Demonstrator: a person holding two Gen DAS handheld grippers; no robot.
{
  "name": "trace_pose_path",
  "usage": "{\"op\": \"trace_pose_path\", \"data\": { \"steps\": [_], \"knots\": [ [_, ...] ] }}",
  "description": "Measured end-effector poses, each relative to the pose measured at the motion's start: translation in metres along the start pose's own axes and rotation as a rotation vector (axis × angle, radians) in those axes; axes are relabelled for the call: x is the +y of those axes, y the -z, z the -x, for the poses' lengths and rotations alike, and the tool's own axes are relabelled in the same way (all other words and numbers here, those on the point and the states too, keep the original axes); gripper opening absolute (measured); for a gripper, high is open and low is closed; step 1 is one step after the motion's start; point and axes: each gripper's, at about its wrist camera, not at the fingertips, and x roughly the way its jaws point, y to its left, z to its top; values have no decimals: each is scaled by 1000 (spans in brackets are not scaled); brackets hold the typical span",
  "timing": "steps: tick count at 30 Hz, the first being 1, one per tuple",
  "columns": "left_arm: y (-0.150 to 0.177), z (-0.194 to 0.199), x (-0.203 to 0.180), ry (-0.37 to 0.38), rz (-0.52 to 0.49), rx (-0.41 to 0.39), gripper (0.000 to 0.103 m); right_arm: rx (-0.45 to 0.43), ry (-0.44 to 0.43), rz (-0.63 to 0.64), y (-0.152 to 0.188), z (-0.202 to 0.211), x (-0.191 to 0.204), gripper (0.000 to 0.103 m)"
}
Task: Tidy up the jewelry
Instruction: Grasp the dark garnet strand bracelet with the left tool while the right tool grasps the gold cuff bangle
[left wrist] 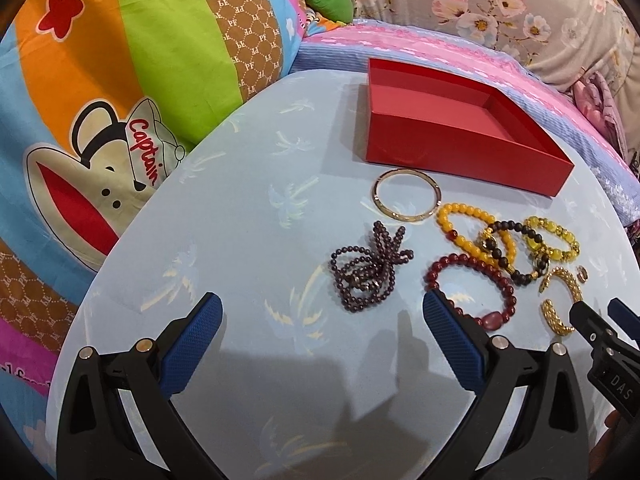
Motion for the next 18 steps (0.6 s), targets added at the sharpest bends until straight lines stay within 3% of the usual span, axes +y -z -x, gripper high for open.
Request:
{"op": "trace_pose_path", "data": {
  "steps": [5,9,13,18],
  "knots": [
    [-4,-7,0,2,-5,8,96,30,-4,5,-5,-11,5,53],
    [-7,-10,0,8,-2,13,96,21,-37,-7,-6,-9,5,54],
    [-8,-13,1,12,1,17,96,13,-65,-3,-6,-6,9,70],
    [-9,-16,0,19,-3,21,96,21,-70,45,-6,-9,23,71]
  ]
}}
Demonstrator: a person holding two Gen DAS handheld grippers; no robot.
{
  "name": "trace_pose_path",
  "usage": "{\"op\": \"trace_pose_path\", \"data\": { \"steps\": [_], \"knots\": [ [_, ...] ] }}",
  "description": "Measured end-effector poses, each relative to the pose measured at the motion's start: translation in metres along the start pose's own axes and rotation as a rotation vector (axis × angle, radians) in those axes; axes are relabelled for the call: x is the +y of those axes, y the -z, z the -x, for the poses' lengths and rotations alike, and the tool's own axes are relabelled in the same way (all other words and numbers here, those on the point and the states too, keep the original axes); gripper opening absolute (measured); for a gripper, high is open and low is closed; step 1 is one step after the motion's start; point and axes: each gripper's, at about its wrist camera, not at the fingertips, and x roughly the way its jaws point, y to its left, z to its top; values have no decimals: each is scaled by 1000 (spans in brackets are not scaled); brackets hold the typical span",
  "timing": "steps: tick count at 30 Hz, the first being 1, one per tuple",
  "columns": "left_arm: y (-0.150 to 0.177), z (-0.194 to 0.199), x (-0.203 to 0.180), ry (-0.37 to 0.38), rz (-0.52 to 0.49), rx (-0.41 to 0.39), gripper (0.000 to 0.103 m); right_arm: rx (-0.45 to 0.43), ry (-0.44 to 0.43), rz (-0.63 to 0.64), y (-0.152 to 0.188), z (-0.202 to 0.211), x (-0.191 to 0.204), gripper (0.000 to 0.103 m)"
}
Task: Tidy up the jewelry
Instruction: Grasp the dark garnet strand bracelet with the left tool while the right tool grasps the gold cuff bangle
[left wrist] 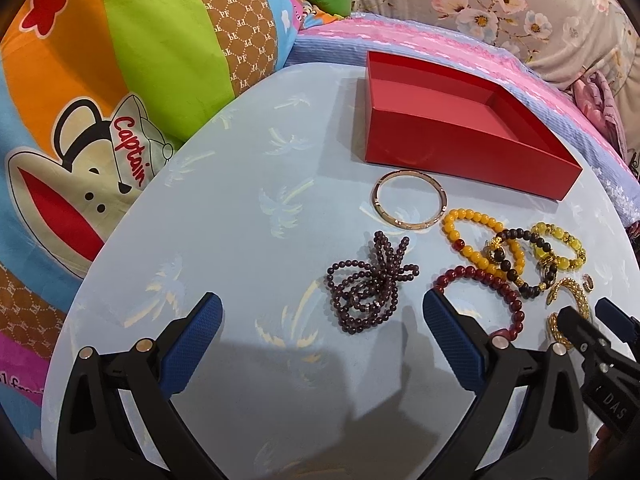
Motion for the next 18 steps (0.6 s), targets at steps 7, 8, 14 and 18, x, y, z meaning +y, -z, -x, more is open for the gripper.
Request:
{"op": "trace_pose_path", "data": {
  "steps": [7,8,14,18],
  "knots": [
    [-1,-7,1,-6,3,15,96,11,29,63,2,-8,12,69],
    [-2,-9,2,-8,7,20,96,9,26,63,1,-8,12,65],
    [-7,-15,5,-1,15,28,96,-3,22,59,1,-7,9,55],
    [-10,-19,2,6,6,32,91,-3,20,57,0,-7,9,55]
  ]
}}
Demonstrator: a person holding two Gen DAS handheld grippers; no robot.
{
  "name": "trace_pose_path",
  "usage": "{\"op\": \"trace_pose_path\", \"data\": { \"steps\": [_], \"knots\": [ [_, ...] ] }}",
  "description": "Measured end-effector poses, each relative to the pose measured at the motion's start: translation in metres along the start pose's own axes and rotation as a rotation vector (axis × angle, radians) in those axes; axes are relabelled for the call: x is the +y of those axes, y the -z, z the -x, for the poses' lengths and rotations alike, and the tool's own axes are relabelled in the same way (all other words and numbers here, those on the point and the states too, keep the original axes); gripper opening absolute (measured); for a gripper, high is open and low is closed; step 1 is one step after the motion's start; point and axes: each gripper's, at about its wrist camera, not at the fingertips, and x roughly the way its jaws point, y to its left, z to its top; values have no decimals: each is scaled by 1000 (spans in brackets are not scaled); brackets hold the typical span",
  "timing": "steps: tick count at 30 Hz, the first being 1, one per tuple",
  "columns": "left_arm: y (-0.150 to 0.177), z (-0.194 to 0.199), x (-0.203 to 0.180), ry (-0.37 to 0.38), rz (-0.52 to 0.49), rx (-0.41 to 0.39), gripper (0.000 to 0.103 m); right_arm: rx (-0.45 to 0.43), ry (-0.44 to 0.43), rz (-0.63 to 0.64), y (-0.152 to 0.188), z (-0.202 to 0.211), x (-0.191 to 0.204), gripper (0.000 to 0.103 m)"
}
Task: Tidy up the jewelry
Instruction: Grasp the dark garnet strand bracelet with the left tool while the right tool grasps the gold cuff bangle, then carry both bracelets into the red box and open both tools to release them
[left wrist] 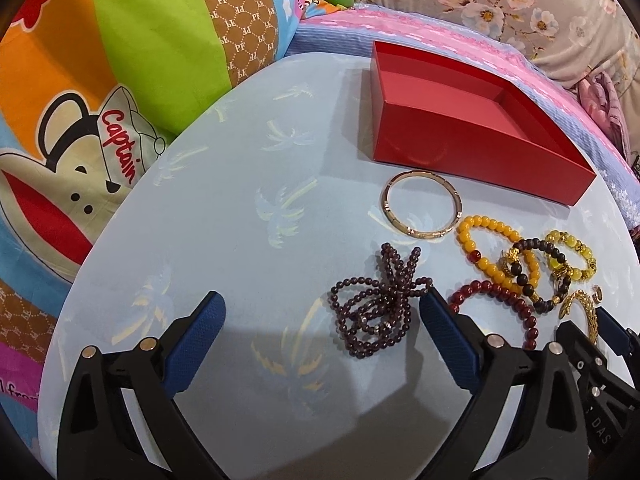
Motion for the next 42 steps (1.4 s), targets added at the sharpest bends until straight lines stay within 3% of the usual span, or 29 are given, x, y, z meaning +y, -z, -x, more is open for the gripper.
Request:
{"op": "trace_pose_path", "data": {
  "steps": [3,6,9,11,17,22,32,37,42],
  "knots": [
    [-2,-1,-2,7,-15,-5,85,1,0,1,0,0,0,55],
    [-3,0,-5,28,-29,-13,73,1,0,0,0,0,0,55],
    [-2,5,-9,62,-46,-19,55,2,-3,-3,0,1,0,55],
    [-1,7,-12,89,-58,-18,34,3,-7,-7,1,2,0,55],
    [1,12,-14,148,-60,3,14,-4,-14,-17,3,9,-2,54],
    [1,23,-16,171,-61,-2,7,-28,-12,-32,0,21,-7,54],
    [-33,50,-21,227,-62,-54,7,-93,-37,-46,-35,45,-15,54],
    [-71,58,-28,239,-71,-107,7,-125,-61,-36,-66,47,-16,54],
    [-121,52,-47,250,-112,-159,7,-167,-82,-17,-124,39,-21,55]
  ]
}}
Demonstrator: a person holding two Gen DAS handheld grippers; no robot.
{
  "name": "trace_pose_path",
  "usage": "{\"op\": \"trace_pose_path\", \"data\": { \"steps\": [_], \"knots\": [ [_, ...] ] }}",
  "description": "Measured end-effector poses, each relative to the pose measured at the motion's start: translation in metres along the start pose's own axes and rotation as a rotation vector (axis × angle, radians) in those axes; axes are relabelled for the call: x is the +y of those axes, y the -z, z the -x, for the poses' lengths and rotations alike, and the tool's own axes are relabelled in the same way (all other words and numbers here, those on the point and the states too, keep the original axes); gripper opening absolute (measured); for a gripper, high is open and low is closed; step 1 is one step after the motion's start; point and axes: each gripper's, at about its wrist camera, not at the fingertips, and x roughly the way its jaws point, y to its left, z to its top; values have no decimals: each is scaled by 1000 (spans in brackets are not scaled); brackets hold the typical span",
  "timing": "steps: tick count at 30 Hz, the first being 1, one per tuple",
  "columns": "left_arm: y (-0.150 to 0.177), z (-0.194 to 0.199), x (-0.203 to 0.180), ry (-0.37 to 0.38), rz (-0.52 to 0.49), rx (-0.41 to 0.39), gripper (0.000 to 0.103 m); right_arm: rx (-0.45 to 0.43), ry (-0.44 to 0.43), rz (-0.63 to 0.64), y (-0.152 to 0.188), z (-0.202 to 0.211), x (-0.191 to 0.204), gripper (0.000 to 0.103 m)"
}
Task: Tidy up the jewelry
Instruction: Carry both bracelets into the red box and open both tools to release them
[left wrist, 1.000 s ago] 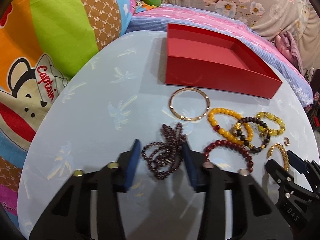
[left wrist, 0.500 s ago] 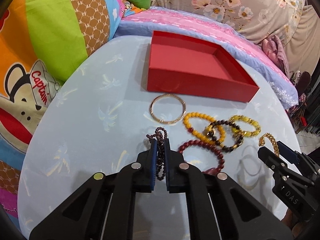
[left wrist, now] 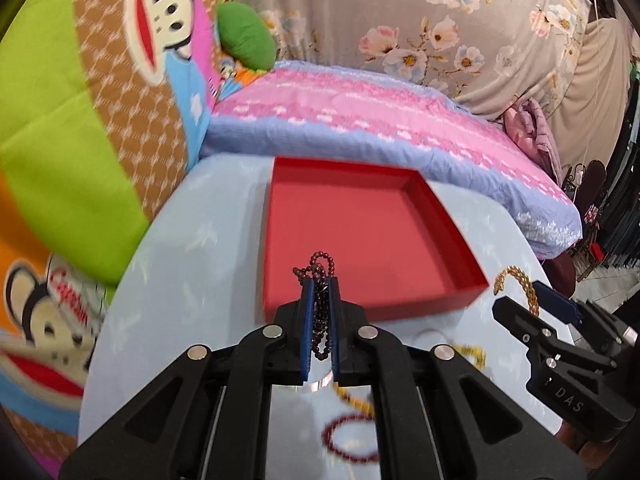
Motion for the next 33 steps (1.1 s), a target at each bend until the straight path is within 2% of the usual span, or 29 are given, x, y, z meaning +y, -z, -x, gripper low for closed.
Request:
{"op": "trace_pose_path", "data": {
  "steps": [5,11,18,24,28,33],
  "knots": [
    [-56,-43,-5,30,-20,-9,7,14,-27,27,-65,-45,-3,55],
    [-97,-112,-8,24,-53,45,7,75,-28,49,-114,-116,-5,55],
    [-109,-175,-9,-15,-83,117,7,174,-23,28,-120,-184,-12,55],
    [-103,-200,-2,-38,-68,152,10,206,-6,10,-118,-207,-17,56],
    [-101,-196,-4,-80,-82,126,37,194,8,12,-119,-205,-17,58],
    [-104,-181,-9,-82,-89,103,39,152,17,15,-119,-184,-15,62]
  ]
}}
